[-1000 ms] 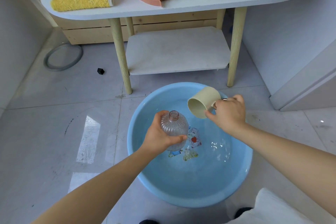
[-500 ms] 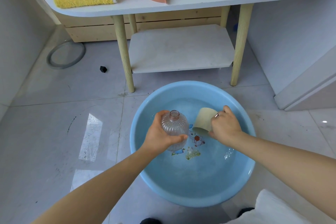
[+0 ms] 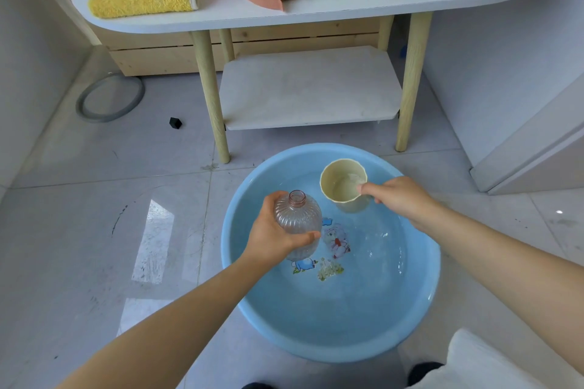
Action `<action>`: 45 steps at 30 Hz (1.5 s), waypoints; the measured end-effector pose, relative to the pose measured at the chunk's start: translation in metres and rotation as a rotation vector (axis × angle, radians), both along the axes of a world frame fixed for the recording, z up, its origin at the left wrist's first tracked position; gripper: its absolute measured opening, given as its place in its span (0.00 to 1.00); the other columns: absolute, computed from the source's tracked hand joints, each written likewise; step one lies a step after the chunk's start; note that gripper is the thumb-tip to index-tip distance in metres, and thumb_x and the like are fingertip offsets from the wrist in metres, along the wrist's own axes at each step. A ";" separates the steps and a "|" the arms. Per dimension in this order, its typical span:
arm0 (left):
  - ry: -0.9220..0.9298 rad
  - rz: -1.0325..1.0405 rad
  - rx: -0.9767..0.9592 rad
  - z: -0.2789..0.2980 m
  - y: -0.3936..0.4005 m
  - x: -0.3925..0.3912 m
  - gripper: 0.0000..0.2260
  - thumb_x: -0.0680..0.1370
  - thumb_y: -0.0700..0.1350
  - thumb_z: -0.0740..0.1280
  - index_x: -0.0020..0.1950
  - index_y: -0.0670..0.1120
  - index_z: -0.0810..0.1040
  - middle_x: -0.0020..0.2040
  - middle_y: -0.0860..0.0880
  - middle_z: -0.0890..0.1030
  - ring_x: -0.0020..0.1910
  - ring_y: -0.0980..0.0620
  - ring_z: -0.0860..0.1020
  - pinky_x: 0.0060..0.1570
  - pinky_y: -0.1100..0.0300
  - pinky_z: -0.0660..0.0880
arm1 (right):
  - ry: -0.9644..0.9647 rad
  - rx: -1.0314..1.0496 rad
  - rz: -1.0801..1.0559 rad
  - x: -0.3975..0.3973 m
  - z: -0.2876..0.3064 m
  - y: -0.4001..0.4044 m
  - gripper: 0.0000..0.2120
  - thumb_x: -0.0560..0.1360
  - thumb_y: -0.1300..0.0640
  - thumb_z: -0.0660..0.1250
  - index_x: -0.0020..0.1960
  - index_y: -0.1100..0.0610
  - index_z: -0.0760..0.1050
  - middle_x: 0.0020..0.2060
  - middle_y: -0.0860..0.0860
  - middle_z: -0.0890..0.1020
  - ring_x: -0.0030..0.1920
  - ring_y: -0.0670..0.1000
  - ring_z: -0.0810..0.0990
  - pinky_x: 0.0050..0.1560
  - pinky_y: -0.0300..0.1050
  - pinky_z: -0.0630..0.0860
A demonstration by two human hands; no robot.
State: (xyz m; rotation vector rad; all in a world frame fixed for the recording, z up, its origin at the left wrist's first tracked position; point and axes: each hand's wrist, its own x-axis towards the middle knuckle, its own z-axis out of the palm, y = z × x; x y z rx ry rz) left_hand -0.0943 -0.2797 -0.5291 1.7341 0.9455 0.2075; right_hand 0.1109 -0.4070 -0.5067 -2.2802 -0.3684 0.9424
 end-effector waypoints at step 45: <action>-0.026 -0.037 0.008 0.006 -0.008 0.011 0.35 0.62 0.47 0.81 0.61 0.58 0.65 0.55 0.62 0.75 0.54 0.62 0.75 0.48 0.70 0.71 | -1.208 0.443 0.261 -0.031 0.028 0.019 0.20 0.68 0.40 0.65 0.29 0.54 0.67 0.26 0.41 0.62 0.31 0.47 0.63 0.49 0.45 0.60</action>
